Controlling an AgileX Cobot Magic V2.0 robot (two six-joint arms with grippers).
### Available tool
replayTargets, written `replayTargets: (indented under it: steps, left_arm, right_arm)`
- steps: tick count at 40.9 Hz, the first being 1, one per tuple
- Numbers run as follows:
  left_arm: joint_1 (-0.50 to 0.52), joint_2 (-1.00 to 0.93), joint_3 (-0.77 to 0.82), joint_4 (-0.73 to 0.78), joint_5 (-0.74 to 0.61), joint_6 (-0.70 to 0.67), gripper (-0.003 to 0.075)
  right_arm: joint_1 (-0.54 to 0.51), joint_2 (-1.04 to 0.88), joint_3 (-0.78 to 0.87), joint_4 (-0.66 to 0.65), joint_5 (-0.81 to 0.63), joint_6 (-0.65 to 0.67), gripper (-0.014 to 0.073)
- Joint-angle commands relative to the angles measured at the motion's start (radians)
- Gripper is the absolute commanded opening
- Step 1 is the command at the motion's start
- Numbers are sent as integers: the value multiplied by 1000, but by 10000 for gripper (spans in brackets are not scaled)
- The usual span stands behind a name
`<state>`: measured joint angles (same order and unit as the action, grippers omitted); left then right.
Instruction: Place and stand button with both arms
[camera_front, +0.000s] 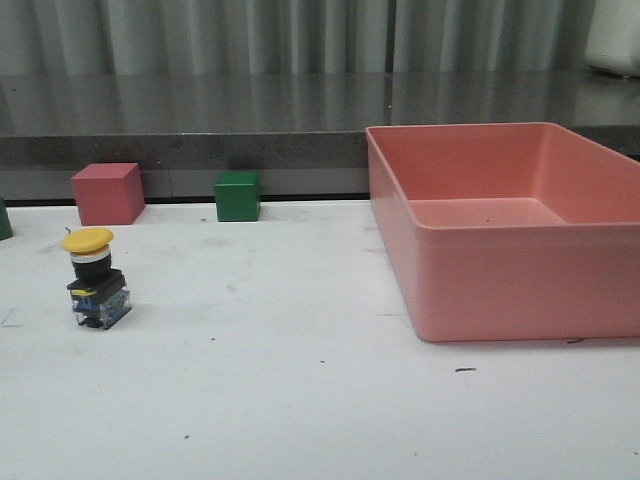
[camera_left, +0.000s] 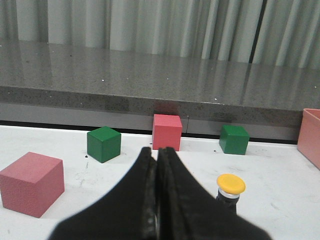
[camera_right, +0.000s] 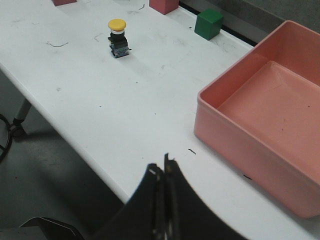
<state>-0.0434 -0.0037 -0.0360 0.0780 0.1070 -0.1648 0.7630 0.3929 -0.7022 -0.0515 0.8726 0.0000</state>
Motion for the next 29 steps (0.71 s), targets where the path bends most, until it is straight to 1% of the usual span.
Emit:
replayTargets:
  steps: [1, 4, 6, 24, 26, 29]
  left_arm:
    - [4, -25, 29, -7, -172, -5, -20]
    - [4, -25, 59, -21, -216, -5, -20]
    - [4, -25, 59, -44, -192, -5, -20]
    - [4, -23, 59, -44, -190, -5, -20]
    - [4, -23, 59, -44, -185, 0, -20]
    - [4, -23, 59, -67, -181, 50, -20]
  right_arm:
    - [-1, 6, -21, -11, -64, -7, -118]
    - [-1, 5, -21, -11, -63, -7, -118]
    - [-1, 5, -21, -11, -62, -7, -118]
    - [-1, 5, -21, -11, -62, -7, -118]
    - [-1, 5, -21, -11, -62, -7, -118]
    - [-1, 5, -21, -11, -62, -7, -118]
